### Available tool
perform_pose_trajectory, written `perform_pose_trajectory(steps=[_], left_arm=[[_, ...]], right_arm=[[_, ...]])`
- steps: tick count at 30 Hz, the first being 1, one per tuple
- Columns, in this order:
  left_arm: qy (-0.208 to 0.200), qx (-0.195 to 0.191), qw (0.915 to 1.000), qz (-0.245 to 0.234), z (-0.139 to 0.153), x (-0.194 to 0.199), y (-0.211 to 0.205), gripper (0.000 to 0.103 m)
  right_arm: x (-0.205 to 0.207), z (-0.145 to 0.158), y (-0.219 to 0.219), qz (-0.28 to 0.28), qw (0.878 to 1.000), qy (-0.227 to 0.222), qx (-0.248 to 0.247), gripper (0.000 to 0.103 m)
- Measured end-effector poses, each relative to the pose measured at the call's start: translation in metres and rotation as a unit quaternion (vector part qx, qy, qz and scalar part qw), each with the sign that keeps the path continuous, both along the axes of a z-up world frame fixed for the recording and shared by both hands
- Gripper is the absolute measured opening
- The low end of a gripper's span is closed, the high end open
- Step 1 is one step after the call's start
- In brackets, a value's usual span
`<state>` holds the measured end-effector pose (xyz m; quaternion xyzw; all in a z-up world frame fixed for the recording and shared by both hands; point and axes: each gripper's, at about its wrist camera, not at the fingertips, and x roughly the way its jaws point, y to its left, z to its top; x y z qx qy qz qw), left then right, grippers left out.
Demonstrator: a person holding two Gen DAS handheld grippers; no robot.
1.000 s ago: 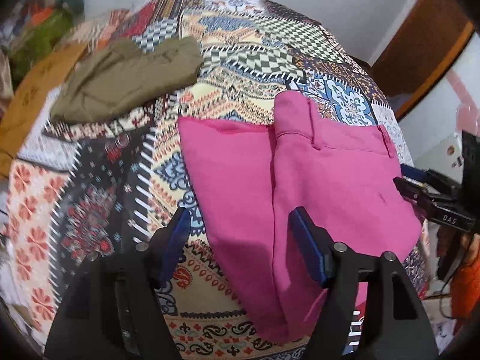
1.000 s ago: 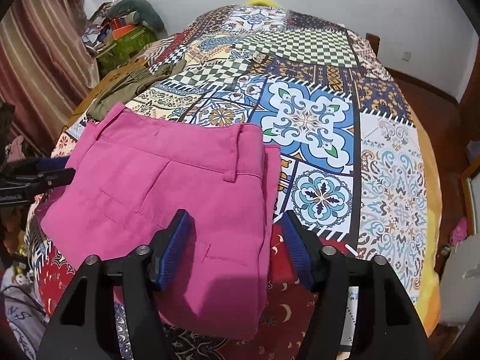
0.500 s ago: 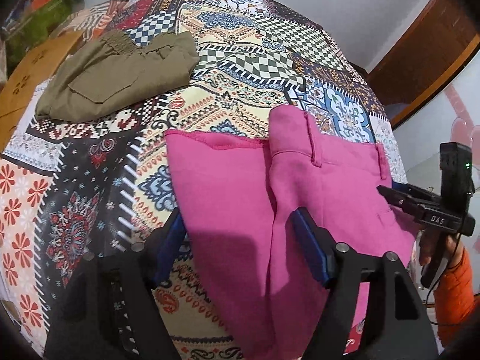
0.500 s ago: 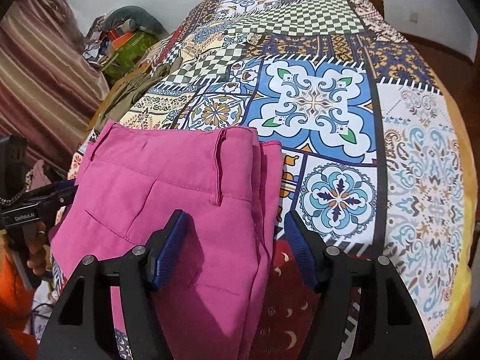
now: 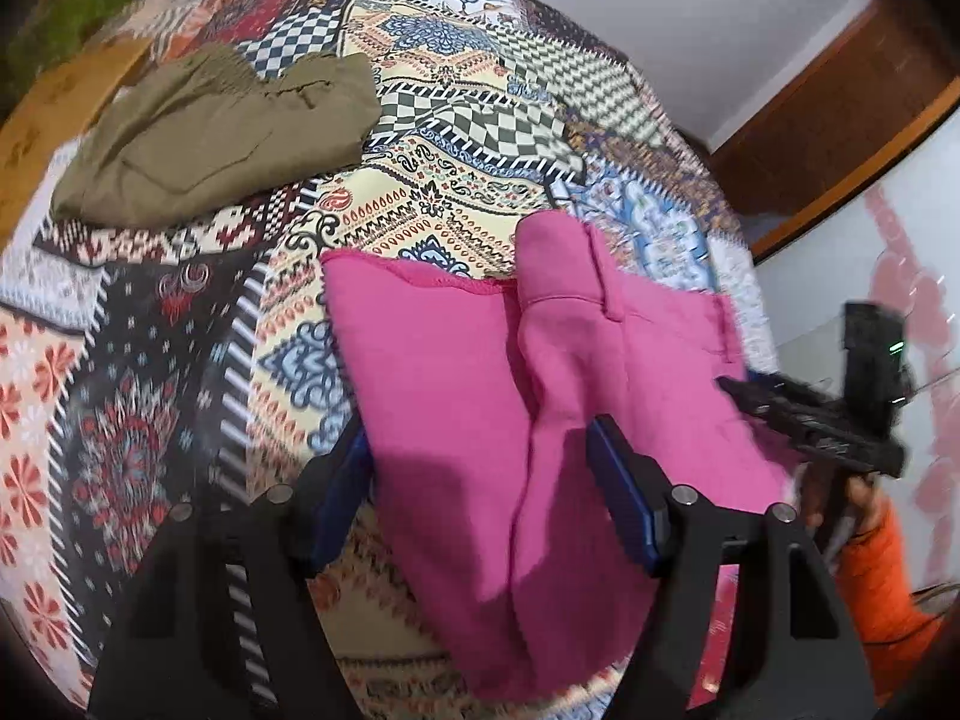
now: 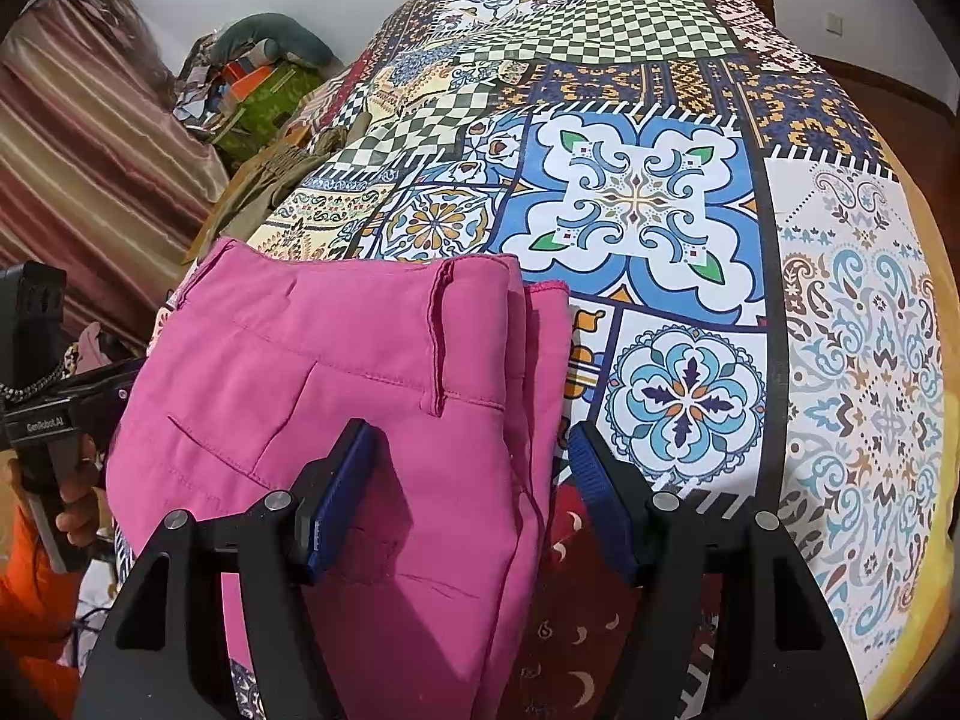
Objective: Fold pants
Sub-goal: 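Pinch the pink trousers' waistband with the left gripper and close it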
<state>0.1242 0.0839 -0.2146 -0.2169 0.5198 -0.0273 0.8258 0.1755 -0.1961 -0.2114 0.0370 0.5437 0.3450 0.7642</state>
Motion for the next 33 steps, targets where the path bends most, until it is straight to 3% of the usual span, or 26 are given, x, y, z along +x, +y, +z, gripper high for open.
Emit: perform_pose_trajectory(steps=[3,7,14,23,29,33], left_arm=[[-0.019,-0.007,0.9998,0.000,0.014,-0.007,-0.003,0.072],[-0.034,0.029,0.9984,-0.035,0.026,-0.004,-0.028,0.078],[-0.011,0.094,0.9951,-0.027,0.007,0.007,-0.040,0.079],[0.020,0.016,0.9996,0.011,-0.013,0.005,-0.008,0.084],[0.015,0.030,0.9990,-0.030,-0.013,0.018,-0.028,0.086],[0.013,0.026,0.9987,-0.042,-0.013,0.028,-0.032,0.086]], right_arm=[[-0.001,0.000,0.000,-0.002,1.000,-0.003,-0.002,0.063],[-0.003,0.001,0.000,-0.004,1.000,-0.005,-0.005,0.063],[-0.005,0.003,0.002,-0.005,1.000,-0.016,-0.012,0.063],[-0.005,0.001,0.001,0.000,1.000,-0.014,-0.006,0.063],[-0.002,0.000,0.003,0.007,1.000,-0.008,0.001,0.063],[-0.002,0.001,0.007,0.014,1.000,-0.009,0.004,0.056]])
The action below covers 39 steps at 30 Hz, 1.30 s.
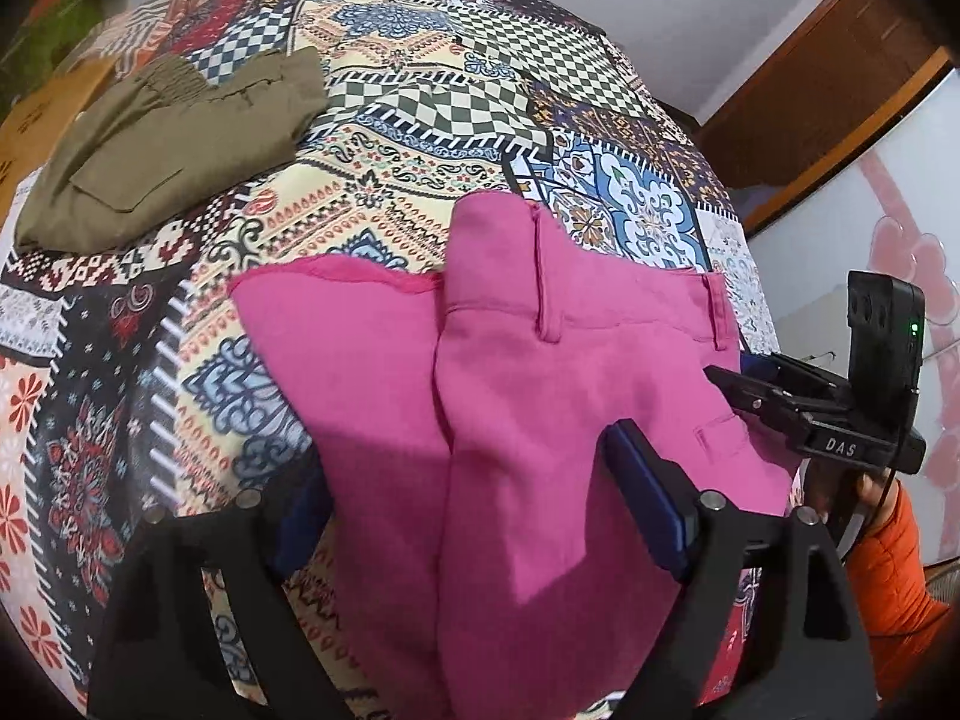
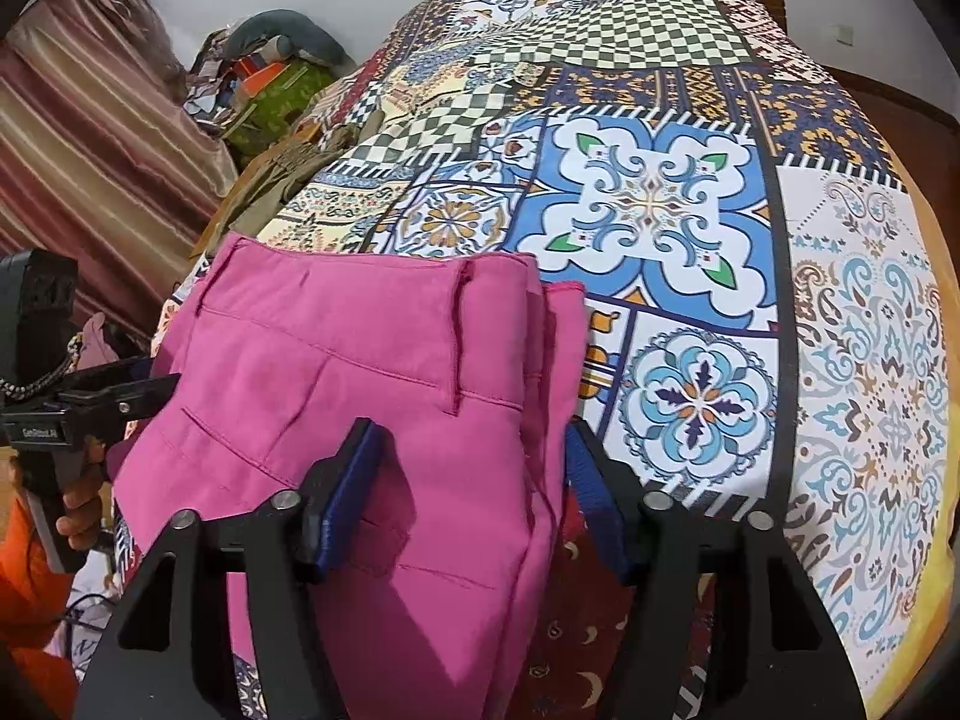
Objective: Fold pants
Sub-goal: 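Pinch the pink trousers' waistband with the left gripper and close it, then lift the pinched pink trousers up with the left gripper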
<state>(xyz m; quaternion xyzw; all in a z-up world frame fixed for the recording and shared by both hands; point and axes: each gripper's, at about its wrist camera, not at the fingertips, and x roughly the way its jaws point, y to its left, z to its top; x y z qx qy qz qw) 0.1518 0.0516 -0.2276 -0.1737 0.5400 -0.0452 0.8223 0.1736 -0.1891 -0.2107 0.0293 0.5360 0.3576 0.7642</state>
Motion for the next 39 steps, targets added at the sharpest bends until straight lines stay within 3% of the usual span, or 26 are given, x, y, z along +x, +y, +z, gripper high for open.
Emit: perform_pose_trajectory(steps=[11,13,22,29,39], left_arm=[[-0.012,-0.030,0.9995,-0.003,0.002,0.008,-0.002,0.052],[-0.020,-0.020,0.9996,-0.001,0.005,0.007,-0.001,0.041],[-0.037,-0.012,0.9992,0.005,0.010,0.006,0.003,0.024],[-0.070,0.029,0.9971,-0.012,0.030,0.000,-0.006,0.018],[-0.107,0.041,0.9933,-0.018,0.059,-0.006,-0.007,0.016]], right_arm=[[0.000,0.002,0.005,0.000,1.000,-0.005,0.004,0.044],[0.000,0.003,0.006,-0.001,1.000,-0.011,0.003,0.040],[0.002,0.009,0.001,-0.023,0.999,-0.032,0.006,0.018],[0.000,0.025,0.000,-0.028,0.998,-0.056,0.014,0.014],[-0.006,0.053,0.009,-0.021,0.995,-0.096,0.019,0.013]])
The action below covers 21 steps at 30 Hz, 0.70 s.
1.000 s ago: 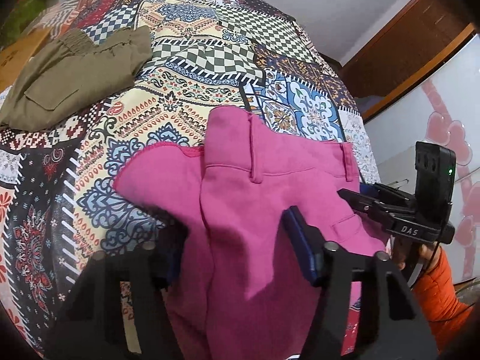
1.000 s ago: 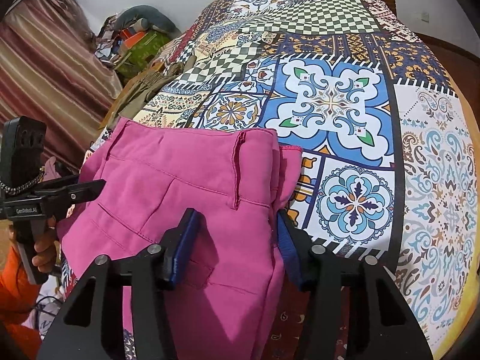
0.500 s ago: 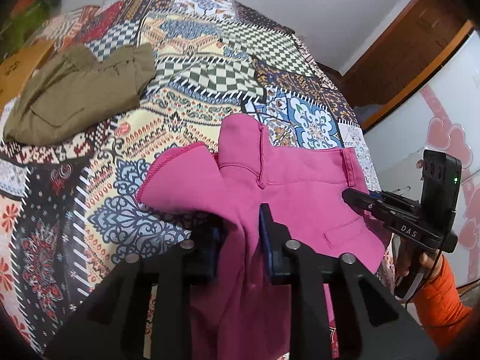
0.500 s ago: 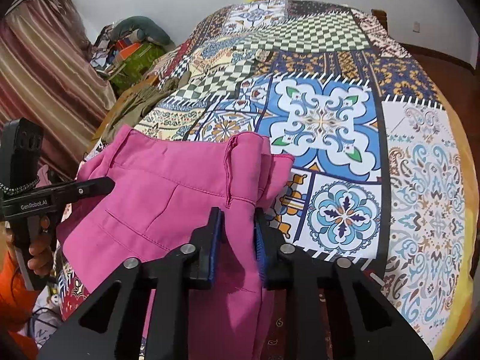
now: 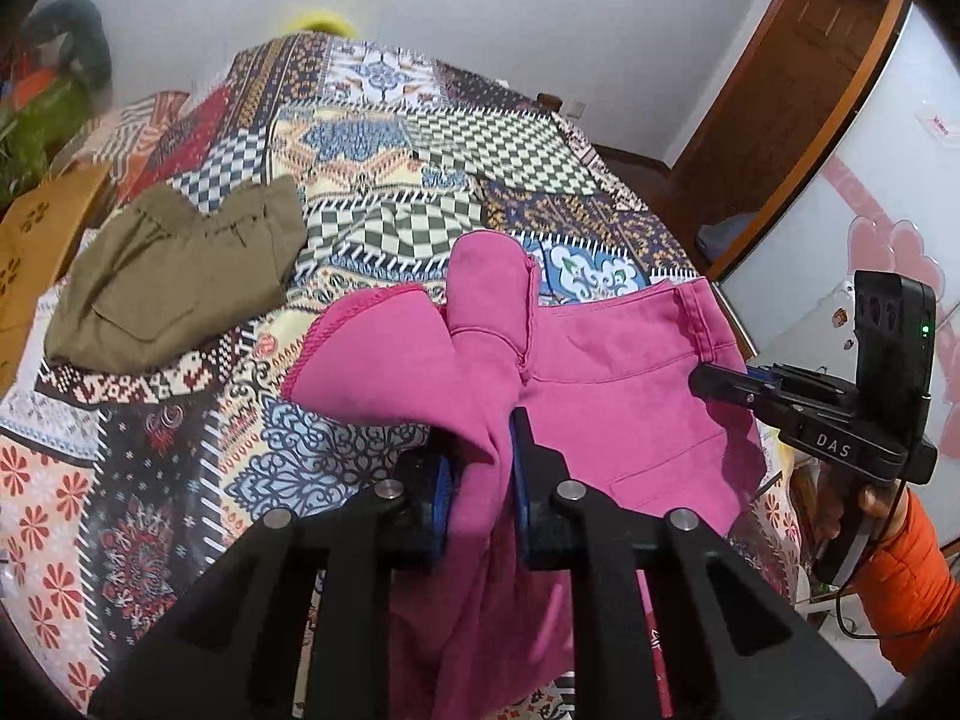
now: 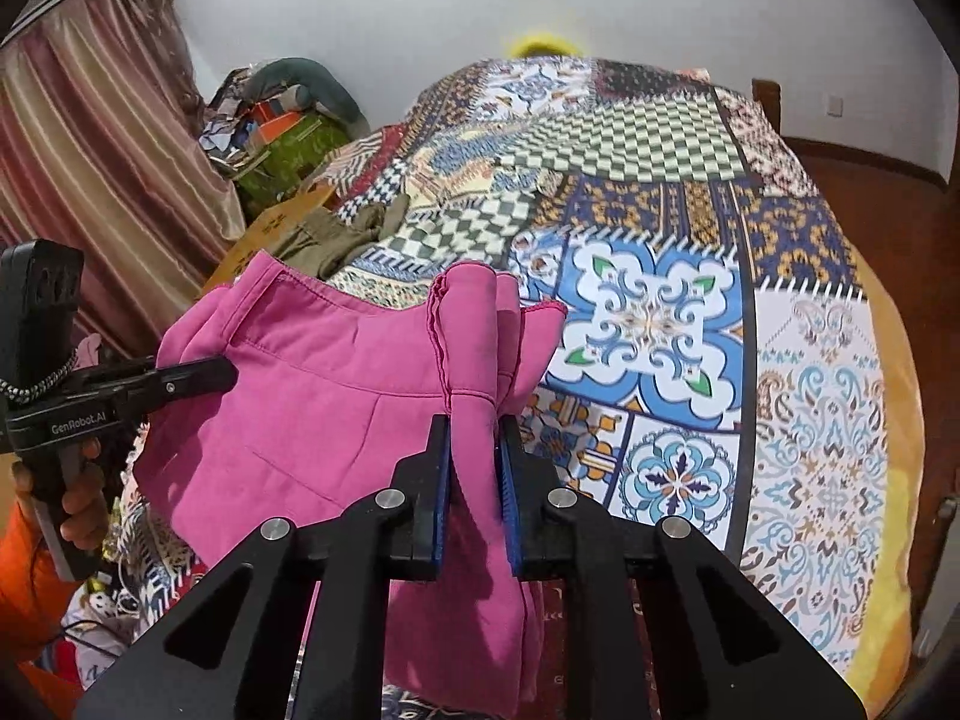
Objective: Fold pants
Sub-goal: 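Lift the pinched pink trousers up with the left gripper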
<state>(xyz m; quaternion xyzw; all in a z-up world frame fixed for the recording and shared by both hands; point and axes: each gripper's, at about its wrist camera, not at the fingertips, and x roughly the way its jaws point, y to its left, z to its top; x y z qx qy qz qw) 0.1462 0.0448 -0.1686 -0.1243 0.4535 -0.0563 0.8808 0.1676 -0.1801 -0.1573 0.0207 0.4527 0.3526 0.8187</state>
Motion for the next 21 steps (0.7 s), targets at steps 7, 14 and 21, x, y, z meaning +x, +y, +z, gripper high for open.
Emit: perform_pose_trajectory(steps=[7,14,21], left_arm=[[-0.023,0.004,0.9997,0.004,0.020,-0.007,0.007,0.016],[-0.047,0.006,0.9988,0.015,0.040,-0.015,0.019,0.016],[-0.069,0.009,0.9971,0.030,0.059,-0.024,0.038,0.016]], right_arm=[[-0.004,0.018,0.008,0.004,1.000,-0.022,0.005,0.013],[-0.006,0.037,0.021,0.010,0.999,-0.047,0.010,0.013],[-0.008,0.057,0.038,0.020,0.997,-0.070,0.017,0.013]])
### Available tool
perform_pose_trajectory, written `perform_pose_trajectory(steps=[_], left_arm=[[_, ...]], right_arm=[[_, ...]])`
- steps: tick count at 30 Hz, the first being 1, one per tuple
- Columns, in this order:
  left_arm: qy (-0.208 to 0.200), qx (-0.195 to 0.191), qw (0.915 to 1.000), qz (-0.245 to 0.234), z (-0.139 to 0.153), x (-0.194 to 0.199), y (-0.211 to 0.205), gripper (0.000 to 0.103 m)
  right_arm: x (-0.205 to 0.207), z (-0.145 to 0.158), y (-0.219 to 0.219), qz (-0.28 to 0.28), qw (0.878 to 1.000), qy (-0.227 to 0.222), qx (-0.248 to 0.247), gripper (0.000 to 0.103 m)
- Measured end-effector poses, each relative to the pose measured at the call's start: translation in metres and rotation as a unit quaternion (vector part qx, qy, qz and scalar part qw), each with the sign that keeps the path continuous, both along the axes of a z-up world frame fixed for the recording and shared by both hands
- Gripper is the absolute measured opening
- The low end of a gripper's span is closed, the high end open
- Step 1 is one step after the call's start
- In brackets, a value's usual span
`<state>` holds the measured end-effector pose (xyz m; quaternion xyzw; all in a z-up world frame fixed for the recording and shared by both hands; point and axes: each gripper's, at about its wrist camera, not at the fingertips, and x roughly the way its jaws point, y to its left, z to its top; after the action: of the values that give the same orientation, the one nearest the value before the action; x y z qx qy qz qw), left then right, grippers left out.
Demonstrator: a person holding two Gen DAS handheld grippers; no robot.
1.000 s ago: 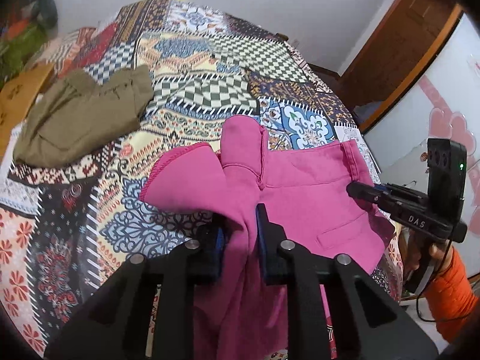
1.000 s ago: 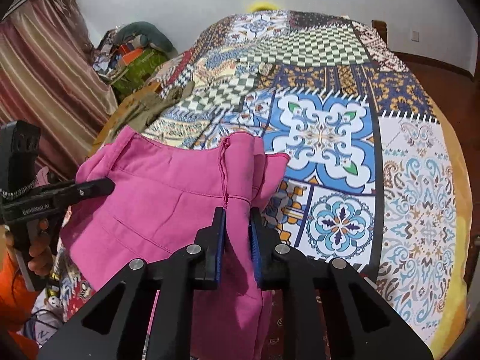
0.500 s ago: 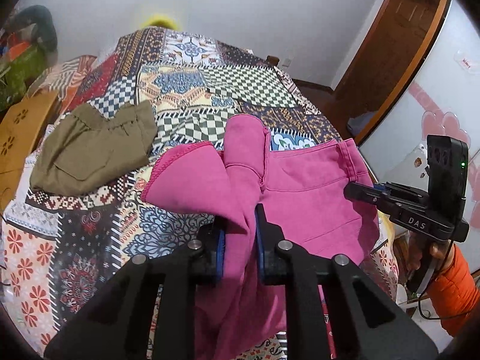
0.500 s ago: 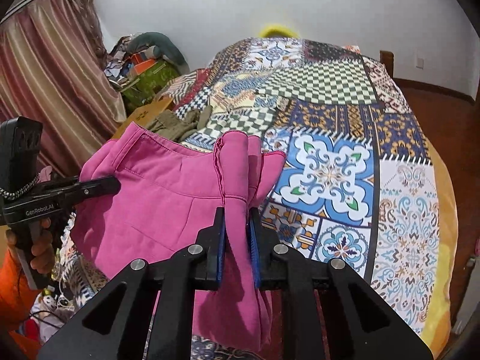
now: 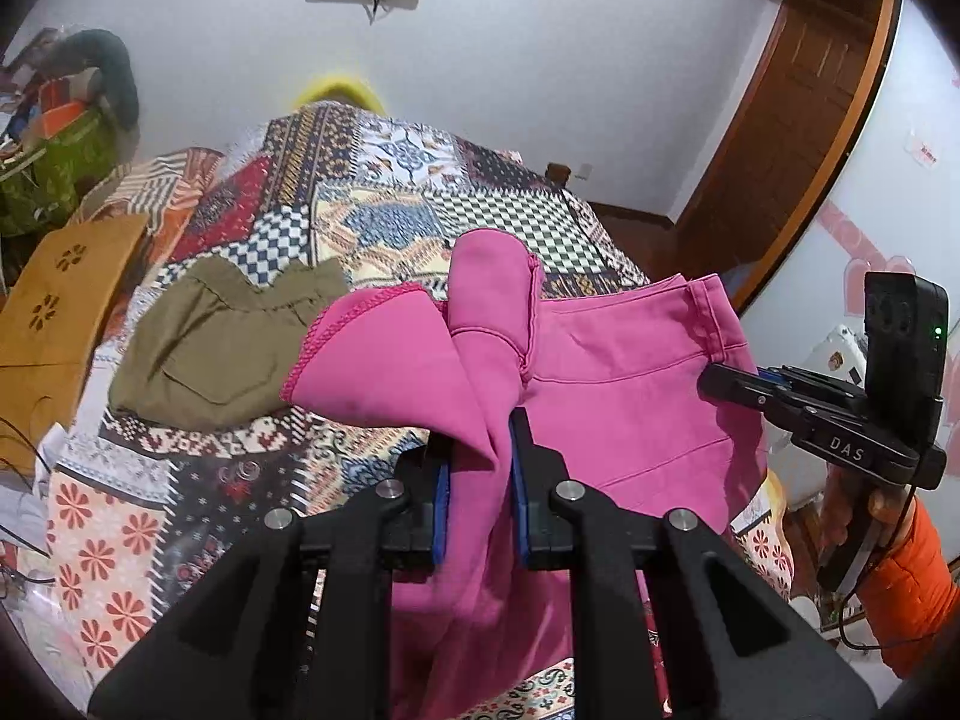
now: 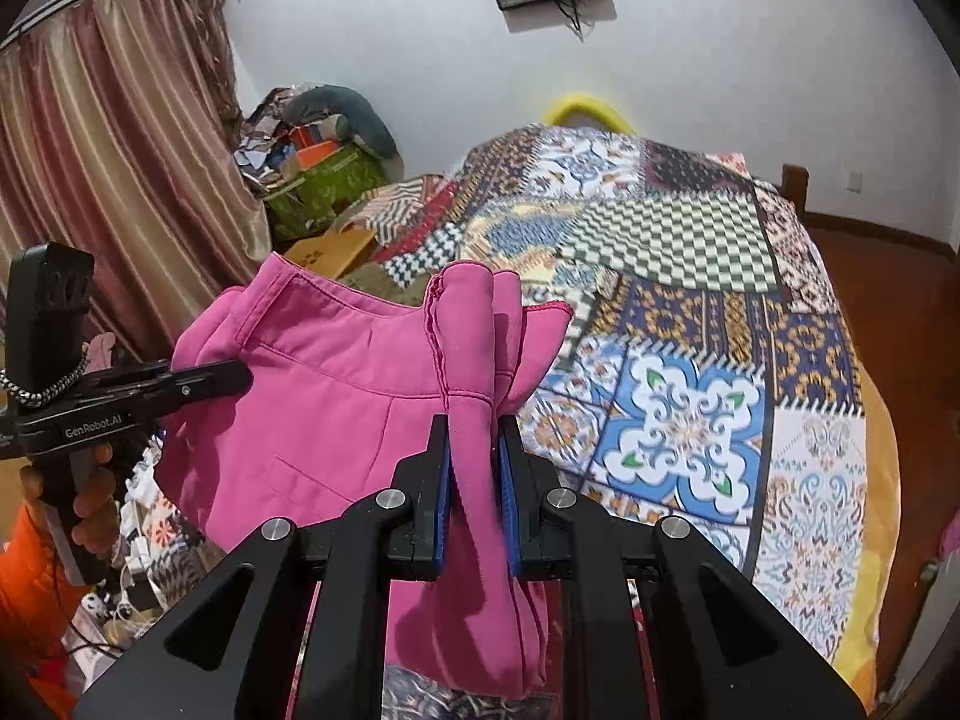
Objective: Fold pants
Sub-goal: 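Lift the pinched pink trousers up with the left gripper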
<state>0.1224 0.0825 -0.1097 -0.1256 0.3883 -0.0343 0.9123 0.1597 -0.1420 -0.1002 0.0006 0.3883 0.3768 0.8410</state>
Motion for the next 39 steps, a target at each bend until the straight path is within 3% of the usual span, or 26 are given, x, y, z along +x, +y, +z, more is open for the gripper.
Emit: perform_pose_trajectory(steps=[21,29,39], left_arm=[[-0.047,0.004,0.9978,0.047,0.043,-0.023,0.091,0.016],[-0.046,-0.011,0.9968,0.064,0.046,-0.024,0.140,0.016],[-0.030,0.005,0.9967,0.076,0.034,-0.002,0.187,0.016]], right_arm=[[0.007,0.040,0.091,0.048,0.998,-0.049,0.008,0.013],[0.011,0.047,0.137,0.072,0.995,-0.061,0.018,0.013],[0.034,0.033,0.185,0.087,0.995,-0.050,0.022,0.013]])
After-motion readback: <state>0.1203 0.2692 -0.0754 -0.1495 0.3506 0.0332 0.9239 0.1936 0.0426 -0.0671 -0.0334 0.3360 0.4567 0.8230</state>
